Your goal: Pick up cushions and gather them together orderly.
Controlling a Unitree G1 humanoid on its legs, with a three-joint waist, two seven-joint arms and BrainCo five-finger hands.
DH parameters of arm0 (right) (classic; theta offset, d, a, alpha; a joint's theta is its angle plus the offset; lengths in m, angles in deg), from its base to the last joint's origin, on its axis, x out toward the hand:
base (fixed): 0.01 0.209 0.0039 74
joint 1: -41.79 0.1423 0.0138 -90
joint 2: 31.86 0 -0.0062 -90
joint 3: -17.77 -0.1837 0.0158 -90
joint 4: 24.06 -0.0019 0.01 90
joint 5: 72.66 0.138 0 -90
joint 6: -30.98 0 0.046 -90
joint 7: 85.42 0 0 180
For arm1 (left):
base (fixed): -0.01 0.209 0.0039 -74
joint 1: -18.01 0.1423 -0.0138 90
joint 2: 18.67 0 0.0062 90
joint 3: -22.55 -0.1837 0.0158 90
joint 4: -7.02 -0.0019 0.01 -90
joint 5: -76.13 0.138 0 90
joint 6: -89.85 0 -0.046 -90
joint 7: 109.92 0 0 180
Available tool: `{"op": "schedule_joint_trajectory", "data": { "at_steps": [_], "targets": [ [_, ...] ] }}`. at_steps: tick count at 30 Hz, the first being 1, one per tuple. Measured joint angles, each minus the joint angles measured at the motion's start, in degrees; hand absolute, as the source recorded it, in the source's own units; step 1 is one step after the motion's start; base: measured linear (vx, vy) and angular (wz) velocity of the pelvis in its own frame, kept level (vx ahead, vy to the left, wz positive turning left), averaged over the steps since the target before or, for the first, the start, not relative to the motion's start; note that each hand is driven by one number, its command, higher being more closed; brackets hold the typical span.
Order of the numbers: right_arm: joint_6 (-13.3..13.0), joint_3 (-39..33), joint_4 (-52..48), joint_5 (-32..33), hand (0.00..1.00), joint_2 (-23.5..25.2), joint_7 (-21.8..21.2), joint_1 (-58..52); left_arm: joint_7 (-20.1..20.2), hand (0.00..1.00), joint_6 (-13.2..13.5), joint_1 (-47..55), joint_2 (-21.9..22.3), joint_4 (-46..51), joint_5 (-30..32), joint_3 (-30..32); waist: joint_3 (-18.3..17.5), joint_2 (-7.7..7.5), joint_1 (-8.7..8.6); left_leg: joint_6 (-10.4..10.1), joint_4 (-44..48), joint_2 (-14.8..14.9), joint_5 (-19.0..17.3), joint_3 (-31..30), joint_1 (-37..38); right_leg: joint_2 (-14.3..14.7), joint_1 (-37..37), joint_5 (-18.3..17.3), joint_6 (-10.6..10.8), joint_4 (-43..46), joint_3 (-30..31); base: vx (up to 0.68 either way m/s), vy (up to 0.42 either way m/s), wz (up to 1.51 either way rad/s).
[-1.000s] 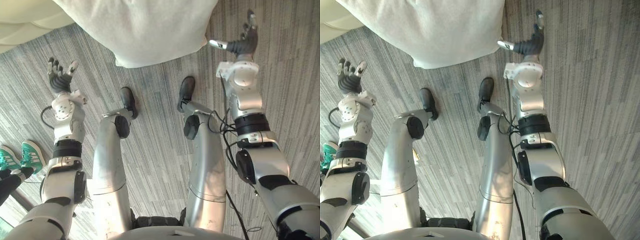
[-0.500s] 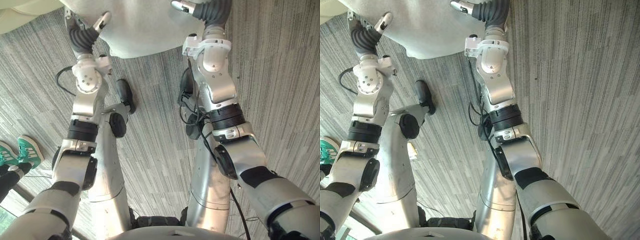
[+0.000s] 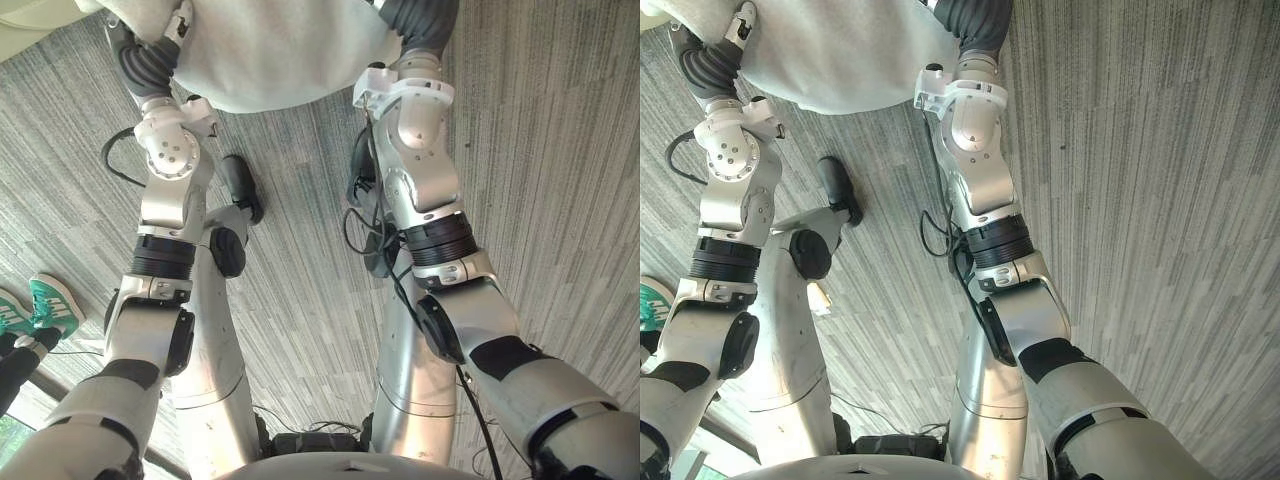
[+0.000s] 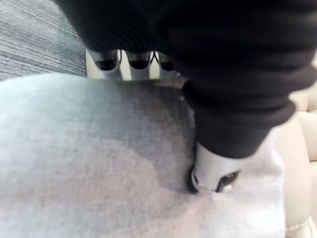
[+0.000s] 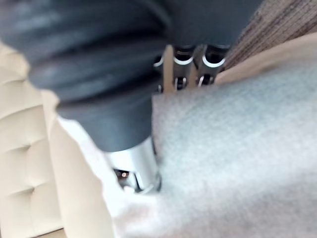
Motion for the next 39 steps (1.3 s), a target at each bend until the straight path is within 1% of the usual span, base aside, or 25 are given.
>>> {"op": "schedule_joint_trajectory", "data": {
  "at_steps": [2, 4, 7, 9, 12, 16, 19, 20, 21, 22, 23, 24, 25, 26, 27, 28, 29, 30, 31, 33, 34, 35, 36, 38, 39],
  "targets": [
    [0.0, -0.48, -1.43, 0.14, 1.0, 0.0, -0.01, -0.39, -0.02, 1.0, -0.01, -0.02, 0.33, 0.12, 0.0, 0.03, 0.0, 0.0, 0.03, -0.11, -1.33, -0.16, 0.8, -0.01, 0.51, -0.02, 0.54, 0.22, -0.3, -1.09, -0.24, -0.05, -0.036, 0.07],
    [-0.57, -0.52, -2.11, 0.85, 1.0, 0.01, -0.17, -1.19, -0.07, 1.0, -0.03, 0.23, 1.06, 0.27, -0.02, 0.1, -0.04, -0.02, 0.12, -0.45, -2.76, -0.29, 1.51, -0.29, 1.65, -0.08, 1.85, 0.48, -0.66, -2.17, -0.8, -0.04, -0.04, 0.08],
    [-1.21, -1.27, -4.19, 2.79, 1.0, 0.04, -0.47, -2.46, -0.11, 1.0, -0.16, 1.98, 2.56, 5.28, -0.02, 0.48, -0.14, -0.09, 0.06, -1.07, -6.3, -0.93, 3.06, -0.65, 4.27, -0.29, 4.17, 0.66, -0.95, -4.26, -1.47, -0.05, -0.073, 0.17],
    [-1.93, -1.79, -4.42, 3.75, 1.0, 0.1, -1.42, -2.73, -0.11, 1.0, -0.15, 2.93, 2.88, 8.39, -0.02, 0.57, -0.16, -0.09, 0.06, -1.37, -9.05, -1.13, 4.06, -0.83, 6.21, -0.38, 5.98, 0.91, -1.27, -6.07, -2.3, -0.04, -0.076, 0.12],
    [-1.94, -2.0, -4.64, 4.66, 1.0, 0.06, -1.59, -3.57, -0.09, 1.0, -0.14, 3.49, 3.52, 9.81, -0.02, 0.52, -0.16, -0.08, 0.0, -2.02, -11.64, -1.21, 5.3, -1.3, 8.19, -0.35, 8.24, 1.14, -1.59, -8.07, -3.4, -0.01, -0.07, 0.07],
    [-1.94, -2.14, -6.95, 5.19, 1.0, 0.14, -1.75, -6.47, -0.05, 1.0, -0.13, 6.93, 5.98, 13.85, 0.11, -0.18, -0.2, -0.07, 0.04, -2.93, -15.83, -1.54, 6.62, -2.26, 12.86, -0.3, 13.43, 1.85, -2.74, -11.28, -5.28, 0.02, -0.075, 0.08],
    [-1.93, -1.95, -11.66, 5.04, 1.0, 1.22, -2.2, -10.24, -0.11, 1.0, -0.14, 12.26, 8.2, 19.62, 0.55, -0.66, -0.24, -0.09, 0.05, -3.22, -18.56, -1.74, 7.17, -2.5, 17.4, -0.1, 18.18, 1.95, -2.89, -13.55, -5.99, 0.04, -0.074, 0.04],
    [-2.04, -1.87, -13.59, 4.99, 1.0, 2.02, -2.91, -12.34, -0.14, 1.0, -0.1, 14.64, 9.28, 21.62, 1.17, -0.63, -0.48, -0.11, 0.1, -3.21, -19.19, -1.7, 7.17, -2.51, 19.39, 0.12, 20.28, 1.94, -2.88, -14.3, -6.1, 0.03, -0.061, -0.04],
    [-2.05, -1.72, -14.44, 4.96, 1.0, 2.37, -3.12, -13.2, -0.14, 1.0, -0.1, 15.71, 9.63, 22.48, 1.24, -0.62, -0.58, -0.12, 0.11, -3.17, -19.28, -1.67, 7.12, -2.52, 20.36, 0.22, 21.33, 1.94, -2.87, -14.6, -6.15, 0.03, -0.055, -0.09],
    [-2.0, -1.26, -16.24, 4.86, 1.0, 2.6, -3.8, -14.92, -0.11, 1.0, -0.11, 17.63, 10.09, 24.05, 1.4, -0.67, -0.57, -0.11, 0.13, -3.05, -19.66, -1.35, 6.9, -2.48, 22.67, 0.52, 23.94, 1.98, -2.91, -15.53, -6.28, 0.03, -0.06, -0.14],
    [-1.95, -1.03, -17.27, 4.33, 1.0, 2.76, -4.04, -16.87, -0.06, 1.0, -0.11, 19.44, 10.7, 24.97, 1.57, -1.32, -0.58, -0.11, 0.25, -2.56, -19.98, -1.24, 6.12, -2.36, 25.37, 0.66, 26.82, 1.82, -2.71, -16.35, -6.52, 0.03, -0.046, -0.15],
    [-2.0, -0.67, -17.55, 3.82, 1.0, 2.89, -4.14, -18.82, 0.06, 1.0, -0.11, 21.56, 11.25, 25.91, 1.87, -1.95, -1.32, -0.14, 0.23, -2.47, -20.15, -1.23, 5.66, -2.36, 27.5, 0.74, 29.05, 1.39, -2.08, -16.95, -6.52, 0.03, -0.039, -0.11],
    [-2.0, -0.3, -17.69, 3.72, 1.0, 3.26, -4.29, -21.25, 0.12, 1.0, -0.12, 24.44, 11.98, 27.09, 2.25, -2.64, -3.31, -0.15, 0.14, -2.43, -20.18, -1.19, 4.94, -2.36, 28.62, 0.79, 30.29, 0.74, -1.92, -17.21, -6.54, 0.04, -0.029, -0.09],
    [-2.03, -0.28, -18.12, 3.12, 1.0, 4.07, -5.07, -25.09, 0.4, 1.0, -0.12, 28.53, 13.07, 28.55, 2.3, -3.79, -6.77, -0.15, 0.19, -2.6, -20.18, -1.11, 4.18, -2.29, 29.9, 0.89, 31.75, 0.21, -1.75, -17.54, -6.44, 0.05, -0.023, -0.07],
    [-2.04, -0.2, -18.64, 2.64, 1.0, 4.4, -5.45, -27.1, 0.65, 1.0, -0.11, 30.46, 13.62, 29.36, 2.27, -4.19, -8.78, -0.07, 0.22, -2.59, -20.31, -1.13, 3.96, -2.25, 30.05, 0.9, 31.95, 0.08, -1.61, -17.81, -6.42, 0.08, -0.008, -0.07],
    [-2.27, 0.36, -20.24, 2.25, 1.0, 4.66, -6.1, -30.65, 1.37, 1.0, -0.1, 33.38, 14.61, 31.05, 2.27, -4.6, -10.48, -0.18, 0.38, -2.6, -20.86, -1.13, 3.6, -2.09, 32.17, 0.91, 34.08, -0.13, -1.39, -18.49, -6.41, 0.09, 0.0, -0.02],
    [-2.53, 0.69, -20.86, 2.18, 1.0, 4.67, -6.43, -32.24, 1.51, 1.0, -0.08, 34.47, 14.96, 31.65, 2.26, -4.74, -10.48, -0.18, 0.46, -2.59, -21.18, -1.15, 3.43, -2.01, 33.74, 0.9, 35.69, -0.38, -1.2, -18.78, -6.4, 0.13, 0.0, -0.03],
    [-2.58, 1.21, -22.17, 2.2, 1.0, 4.88, -7.05, -35.86, 1.79, 1.0, -0.07, 36.73, 15.54, 32.32, 2.17, -5.23, -10.49, -0.18, 0.91, -3.02, -21.31, -1.18, 2.94, -1.92, 37.3, 0.92, 39.22, -0.87, -1.04, -19.06, -6.5, 0.14, 0.0, 0.0],
    [-2.58, 1.84, -22.5, 2.2, 1.0, 5.08, -7.65, -38.28, 1.85, 1.0, -0.08, 38.74, 15.84, 33.09, 2.08, -5.46, -10.49, -0.17, 0.88, -3.19, -21.18, -1.27, 2.34, -1.99, 39.94, 0.87, 41.85, -1.26, -1.15, -18.99, -6.65, 0.18, -0.001, 0.04],
    [-2.56, 3.14, -24.36, 2.21, 1.0, 5.78, -9.0, -46.54, 2.66, 1.0, -0.06, 44.36, 16.39, 34.63, 1.52, -6.99, -10.52, -0.2, 1.41, -3.42, -22.46, -1.67, 0.79, -2.01, 48.53, 0.67, 50.4, -3.08, -0.66, -19.79, -7.15, 0.18, 0.002, 0.11],
    [-2.56, 3.47, -24.64, 2.22, 1.0, 6.27, -9.46, -49.23, 3.01, 1.0, -0.06, 46.42, 16.36, 35.34, 1.22, -7.62, -10.62, -0.19, 1.41, -3.46, -23.41, -1.85, 0.49, -2.02, 51.52, 0.53, 53.39, -3.66, -0.43, -20.41, -7.35, 0.15, 0.006, 0.15],
    [-2.56, 4.24, -25.02, 2.23, 1.0, 6.75, -10.27, -53.52, 3.74, 1.0, -0.05, 49.99, 16.34, 36.36, 1.14, -8.46, -11.2, -0.25, 1.5, -3.49, -25.43, -2.1, 0.21, -1.93, 56.46, 0.49, 58.3, -4.18, -0.13, -21.97, -7.56, 0.15, 0.007, 0.12],
    [-2.55, 4.93, -25.51, 2.22, 1.0, 6.78, -10.66, -56.28, 4.3, 1.0, -0.05, 52.14, 16.33, 36.71, 1.15, -8.76, -12.27, -0.26, 1.57, -3.54, -26.89, -2.17, 0.12, -1.69, 59.16, 0.58, 60.89, -4.29, 0.04, -23.17, -7.65, 0.16, 0.007, 0.05],
    [-2.45, 6.55, -26.55, 2.09, 1.0, 6.78, -12.58, -62.8, 5.68, 1.0, 0.07, 57.46, 16.17, 37.33, 1.16, -9.04, -16.16, -0.22, 1.97, -3.52, -30.74, -2.2, 0.11, -0.74, 65.65, 1.01, 67.24, -4.17, 0.28, -27.16, -7.69, 0.22, 0.018, -0.05],
    [-2.39, 7.11, -26.54, 1.86, 1.0, 6.84, -13.26, -66.11, 6.95, 1.0, 0.07, 60.34, 16.15, 37.31, 1.16, -9.15, -19.1, -0.25, 1.93, -3.56, -33.4, -2.24, 0.17, -0.26, 69.57, 1.3, 71.1, -3.96, 0.55, -30.0, -7.79, 0.28, 0.032, -0.08]
  ]
}}
